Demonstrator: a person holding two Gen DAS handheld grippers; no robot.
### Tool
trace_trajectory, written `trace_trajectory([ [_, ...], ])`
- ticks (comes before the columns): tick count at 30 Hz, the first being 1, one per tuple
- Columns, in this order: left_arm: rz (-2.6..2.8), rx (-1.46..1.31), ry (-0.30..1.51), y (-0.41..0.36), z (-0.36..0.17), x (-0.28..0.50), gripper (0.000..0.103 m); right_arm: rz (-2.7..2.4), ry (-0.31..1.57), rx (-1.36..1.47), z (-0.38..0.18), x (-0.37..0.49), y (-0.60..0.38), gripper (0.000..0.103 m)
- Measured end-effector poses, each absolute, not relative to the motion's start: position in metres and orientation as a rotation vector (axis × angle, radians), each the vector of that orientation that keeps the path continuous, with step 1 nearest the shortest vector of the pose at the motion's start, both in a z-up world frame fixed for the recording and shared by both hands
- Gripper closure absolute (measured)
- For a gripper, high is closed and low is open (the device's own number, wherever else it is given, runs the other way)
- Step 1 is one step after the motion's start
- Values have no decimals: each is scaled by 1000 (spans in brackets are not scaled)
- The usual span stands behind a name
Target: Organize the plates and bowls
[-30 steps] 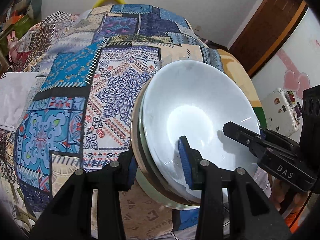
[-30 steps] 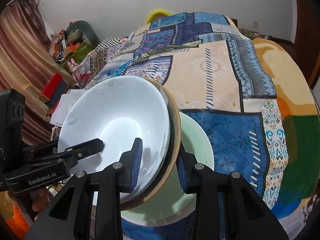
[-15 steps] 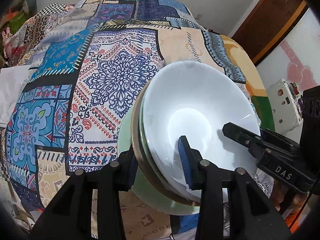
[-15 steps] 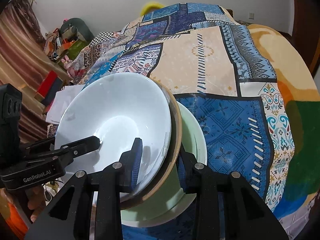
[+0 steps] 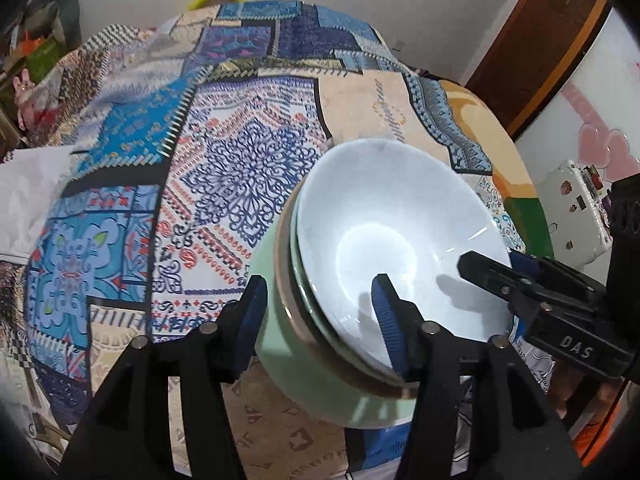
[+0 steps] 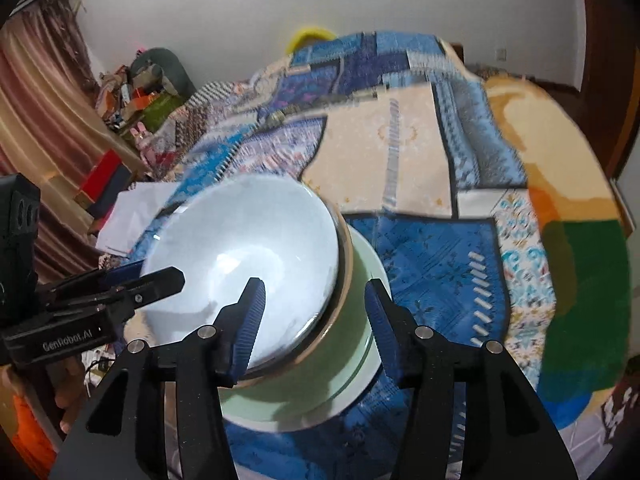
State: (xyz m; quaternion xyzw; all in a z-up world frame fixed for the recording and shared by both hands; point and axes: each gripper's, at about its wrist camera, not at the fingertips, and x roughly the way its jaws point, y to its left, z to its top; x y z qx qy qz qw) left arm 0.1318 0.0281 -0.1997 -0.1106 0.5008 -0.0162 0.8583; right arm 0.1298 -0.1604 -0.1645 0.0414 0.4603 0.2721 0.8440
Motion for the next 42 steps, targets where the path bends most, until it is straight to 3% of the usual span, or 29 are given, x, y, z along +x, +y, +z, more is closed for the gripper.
trace_trajectory([
  [5, -36, -241, 978, 29, -169, 116, 49, 599, 857, 71, -125, 113, -168, 55],
  [15, -23, -174, 653, 13, -66, 51, 45, 636, 557, 55, -42, 58, -181, 50],
  [21, -4, -151, 491, 5, -27, 10, 34, 634, 417, 44, -14, 28, -188, 34],
  [25, -6, -127, 400, -1, -10, -13, 18, 630, 373, 44, -7, 18, -189, 24],
  [29, 11, -93, 329, -7, 0, -32, 10, 630, 343, 45, -4, 11, -191, 21],
  [37, 26, -75, 263, -11, 6, -53, 1, 597, 288, 36, -2, -5, -192, 1],
  [42, 32, -71, 255, -13, 4, -56, 1, 570, 268, 26, -1, -7, -191, 0],
])
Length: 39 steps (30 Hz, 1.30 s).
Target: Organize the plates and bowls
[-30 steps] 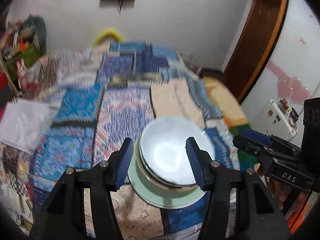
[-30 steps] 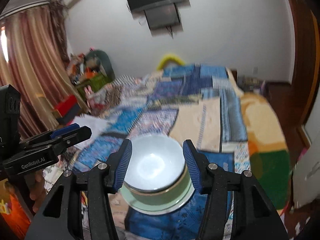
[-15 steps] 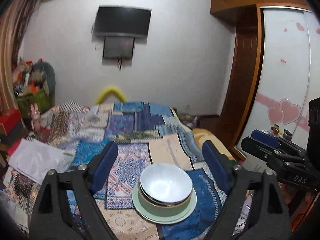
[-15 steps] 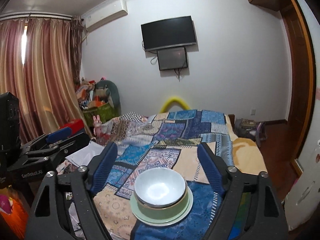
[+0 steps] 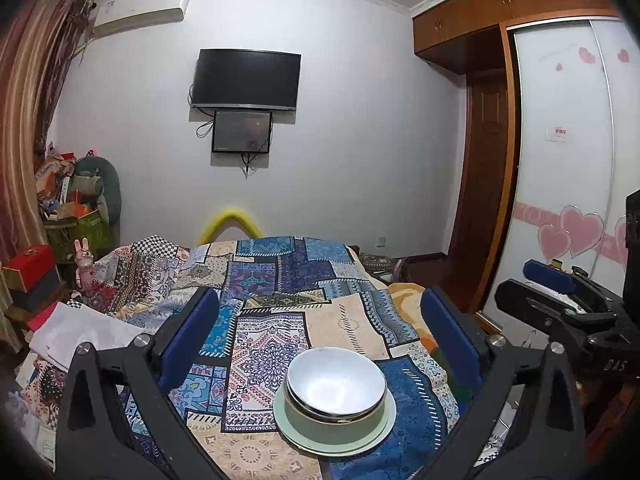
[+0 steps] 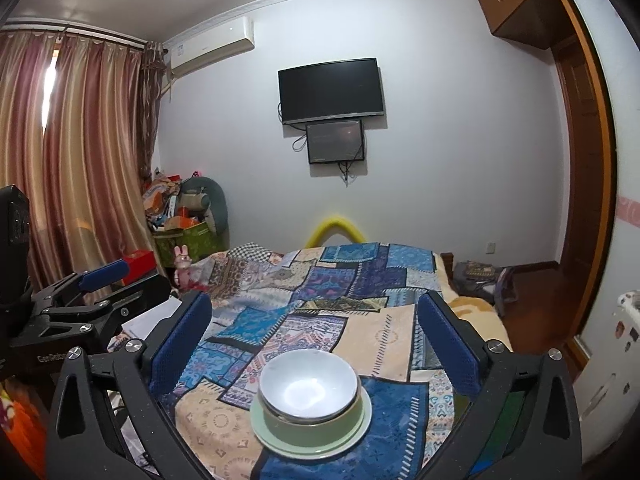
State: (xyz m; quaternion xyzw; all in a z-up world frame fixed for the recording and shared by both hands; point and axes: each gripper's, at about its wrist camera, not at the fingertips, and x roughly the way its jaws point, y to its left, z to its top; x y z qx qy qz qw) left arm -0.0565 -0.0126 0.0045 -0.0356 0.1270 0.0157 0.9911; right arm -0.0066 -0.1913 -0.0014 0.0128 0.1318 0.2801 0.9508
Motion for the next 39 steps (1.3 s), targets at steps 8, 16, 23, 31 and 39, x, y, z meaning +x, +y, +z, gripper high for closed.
trace_trajectory([
  [8, 26, -70, 251, -16, 4, -58, 0, 568, 274, 33, -4, -8, -195, 0],
  [16, 34, -65, 252, -17, 0, -57, 0, 573, 267, 31, -3, -12, -195, 0],
  [23, 36, -63, 253, -17, -2, -56, 0, 574, 268, 29, -2, -11, -195, 0],
  [31, 29, -69, 254, -15, -4, -57, 0, 572, 270, 30, -2, -12, -194, 0],
  [39, 21, -75, 258, -14, -5, -56, 0, 573, 270, 29, -1, -13, -194, 0],
])
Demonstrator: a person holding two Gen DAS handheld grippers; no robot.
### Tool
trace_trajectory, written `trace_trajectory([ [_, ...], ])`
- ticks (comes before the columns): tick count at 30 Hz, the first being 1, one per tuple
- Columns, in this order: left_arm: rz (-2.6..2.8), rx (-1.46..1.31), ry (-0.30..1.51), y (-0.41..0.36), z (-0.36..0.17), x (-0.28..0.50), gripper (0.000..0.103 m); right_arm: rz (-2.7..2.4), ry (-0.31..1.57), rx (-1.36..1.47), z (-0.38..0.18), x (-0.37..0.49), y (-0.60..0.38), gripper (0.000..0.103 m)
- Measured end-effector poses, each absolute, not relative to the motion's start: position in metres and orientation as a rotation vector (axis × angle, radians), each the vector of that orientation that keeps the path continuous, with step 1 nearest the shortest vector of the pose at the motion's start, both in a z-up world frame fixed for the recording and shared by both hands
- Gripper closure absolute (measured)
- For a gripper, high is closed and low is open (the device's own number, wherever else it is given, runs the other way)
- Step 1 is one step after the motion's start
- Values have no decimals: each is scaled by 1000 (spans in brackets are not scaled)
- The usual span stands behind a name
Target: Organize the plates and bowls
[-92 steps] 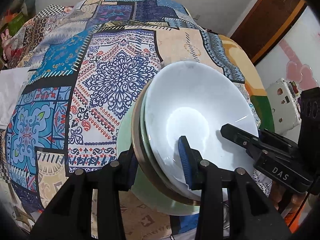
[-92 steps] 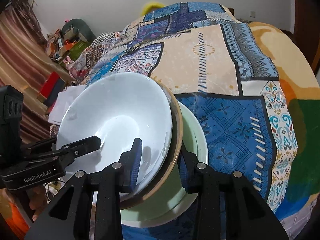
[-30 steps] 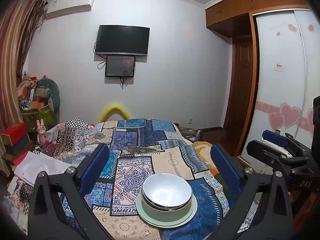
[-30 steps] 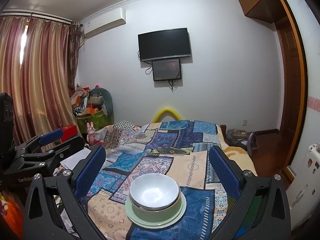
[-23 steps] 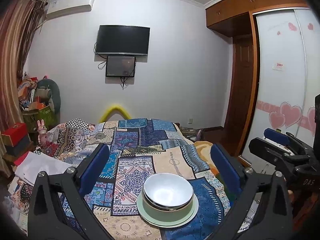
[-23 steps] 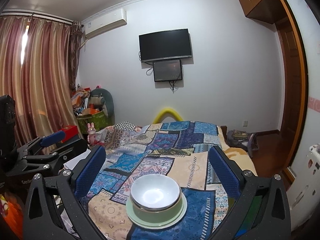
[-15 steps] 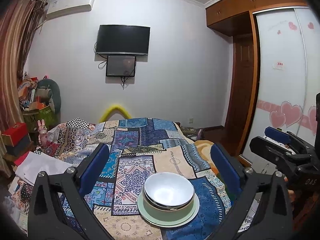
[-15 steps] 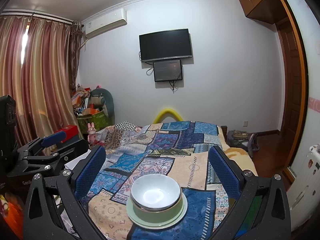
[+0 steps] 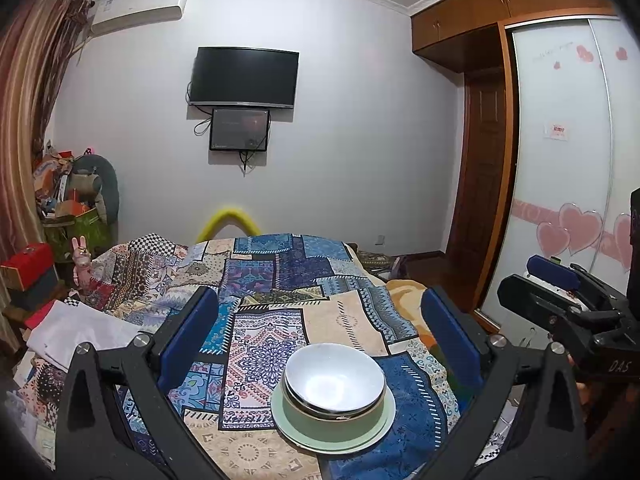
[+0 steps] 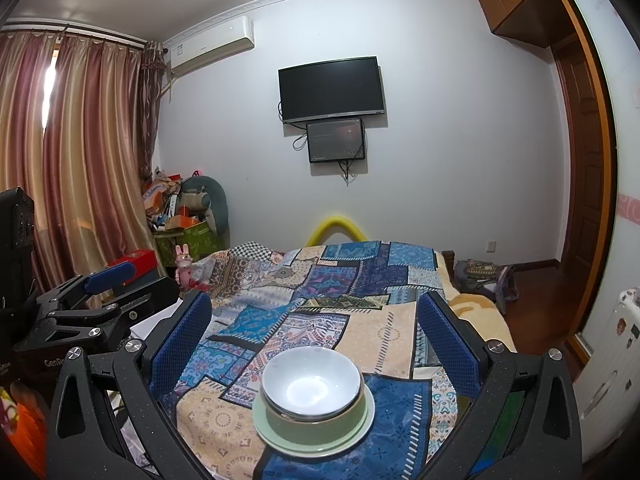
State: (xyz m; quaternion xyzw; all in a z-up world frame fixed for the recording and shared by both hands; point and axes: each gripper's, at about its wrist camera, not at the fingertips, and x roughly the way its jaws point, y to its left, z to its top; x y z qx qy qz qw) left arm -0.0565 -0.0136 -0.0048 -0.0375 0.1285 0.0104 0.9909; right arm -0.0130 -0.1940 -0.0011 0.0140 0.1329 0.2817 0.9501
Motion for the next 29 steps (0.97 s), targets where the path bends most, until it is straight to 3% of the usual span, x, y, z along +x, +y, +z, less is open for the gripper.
trace_trajectory([
  [29, -15, -80, 275, -17, -5, -54, 0, 575, 284, 31, -3, -11, -194, 0],
])
